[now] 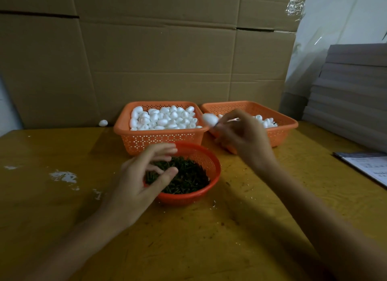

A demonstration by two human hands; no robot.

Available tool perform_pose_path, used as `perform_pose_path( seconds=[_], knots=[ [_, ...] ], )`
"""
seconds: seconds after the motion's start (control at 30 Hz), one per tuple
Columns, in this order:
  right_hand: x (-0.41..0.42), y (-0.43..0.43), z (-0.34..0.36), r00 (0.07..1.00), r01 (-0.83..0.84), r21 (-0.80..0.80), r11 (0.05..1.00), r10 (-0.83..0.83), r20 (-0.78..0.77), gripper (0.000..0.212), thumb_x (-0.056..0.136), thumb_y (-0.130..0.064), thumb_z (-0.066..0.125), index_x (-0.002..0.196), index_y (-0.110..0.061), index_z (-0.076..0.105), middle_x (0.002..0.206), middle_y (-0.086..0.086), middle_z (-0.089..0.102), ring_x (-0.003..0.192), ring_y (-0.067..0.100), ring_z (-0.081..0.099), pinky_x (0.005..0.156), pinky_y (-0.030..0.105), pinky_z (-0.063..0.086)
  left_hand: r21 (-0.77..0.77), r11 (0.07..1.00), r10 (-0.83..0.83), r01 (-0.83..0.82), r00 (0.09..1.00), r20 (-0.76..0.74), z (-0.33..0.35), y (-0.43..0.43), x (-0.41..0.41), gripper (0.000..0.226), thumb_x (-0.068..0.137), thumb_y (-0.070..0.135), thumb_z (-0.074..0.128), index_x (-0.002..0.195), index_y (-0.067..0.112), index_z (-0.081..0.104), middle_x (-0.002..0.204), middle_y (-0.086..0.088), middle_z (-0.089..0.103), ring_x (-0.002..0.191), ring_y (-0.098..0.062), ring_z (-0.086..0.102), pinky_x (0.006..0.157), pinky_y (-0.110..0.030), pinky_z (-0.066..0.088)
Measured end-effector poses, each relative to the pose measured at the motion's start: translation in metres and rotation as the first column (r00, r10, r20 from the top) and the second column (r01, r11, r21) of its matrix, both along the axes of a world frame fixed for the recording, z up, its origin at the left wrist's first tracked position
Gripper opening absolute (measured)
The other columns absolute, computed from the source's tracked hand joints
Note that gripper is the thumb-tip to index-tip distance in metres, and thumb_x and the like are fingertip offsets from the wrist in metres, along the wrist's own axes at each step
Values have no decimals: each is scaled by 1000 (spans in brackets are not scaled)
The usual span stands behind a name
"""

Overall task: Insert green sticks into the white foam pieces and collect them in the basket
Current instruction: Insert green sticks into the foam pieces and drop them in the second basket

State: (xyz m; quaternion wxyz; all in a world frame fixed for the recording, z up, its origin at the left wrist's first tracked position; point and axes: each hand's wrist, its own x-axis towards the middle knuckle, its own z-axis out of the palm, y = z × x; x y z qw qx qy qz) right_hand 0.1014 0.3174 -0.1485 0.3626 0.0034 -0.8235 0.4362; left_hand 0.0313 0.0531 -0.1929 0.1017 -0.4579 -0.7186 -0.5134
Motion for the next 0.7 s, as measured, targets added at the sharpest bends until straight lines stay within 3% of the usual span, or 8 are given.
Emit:
perform_pose_path(
  seconds=[0.13, 0.23, 0.33, 0.4, 0.47, 0.53, 0.63, 0.7],
  knots=[
    [0, 56, -11, 812, 572, 16, 820, -563, -155, 14, 100, -28, 68, 110, -18, 67, 101, -4, 77, 86, 3, 70, 76, 25, 60, -217, 974, -11, -62, 947, -320, -2, -2, 7, 38, 105, 54, 46, 103, 29, 75, 120, 22, 66, 118, 1, 60, 97, -34, 50],
    [-2, 78, -21, 730, 683, 178, 709, -673, -121, 17, 104, -24, 63, 116, -15, 72, 110, 4, 77, 97, 16, 70, 75, 23, 52, -332, 936, -43, -115, 900, -433, -3, -1, 12, 50, 106, 59, 39, 97, 27, 76, 112, 19, 69, 110, -2, 61, 90, -37, 53],
    [-4, 84, -25, 738, 573, 474, 668, -672, 55, 35, 110, -30, 46, 128, -11, 70, 129, 16, 70, 127, 34, 55, 95, 46, 47, -370, 920, -61, -132, 882, -467, -1, -3, 14, 50, 105, 58, 39, 96, 27, 77, 108, 17, 71, 102, -4, 65, 85, -37, 54],
    [-2, 78, -22, 683, 568, 547, 615, -723, 103, 42, 112, -37, 39, 135, -14, 66, 145, 15, 59, 141, 37, 41, 105, 52, 40, -378, 916, -66, -137, 876, -477, 0, -3, 13, 48, 105, 57, 40, 97, 26, 77, 107, 17, 71, 100, -5, 65, 84, -36, 54],
    [2, 63, -14, 654, 607, 566, 557, -755, 41, 42, 112, -39, 38, 135, -17, 65, 150, 14, 54, 142, 37, 38, 106, 53, 37, -384, 912, -70, -146, 866, -496, 0, -2, 13, 48, 105, 56, 41, 96, 26, 77, 106, 17, 71, 98, -5, 65, 83, -35, 54],
    [3, 37, -3, 760, 547, 580, 603, -649, -42, 41, 110, -41, 37, 130, -18, 65, 141, 10, 59, 134, 31, 47, 103, 49, 41, -390, 909, -74, -146, 865, -497, 0, -2, 13, 47, 105, 56, 40, 96, 27, 76, 105, 16, 71, 97, -6, 66, 82, -35, 53],
    [6, -21, 2, 966, 113, 573, 812, -224, 126, 44, 108, -51, 33, 126, -25, 64, 121, -8, 65, 112, 7, 55, 92, 31, 48, -385, 910, -65, -155, 862, -503, -1, -2, 13, 46, 105, 55, 41, 95, 26, 75, 104, 16, 70, 95, -5, 65, 80, -34, 53],
    [7, -51, -10, 921, -206, 630, 749, -69, 382, 49, 108, -54, 29, 128, -27, 64, 125, -9, 67, 113, 7, 58, 94, 33, 49, -389, 908, -62, -158, 866, -497, -1, -1, 12, 44, 104, 56, 43, 96, 26, 74, 101, 15, 68, 92, -5, 63, 78, -33, 51]
  ],
)
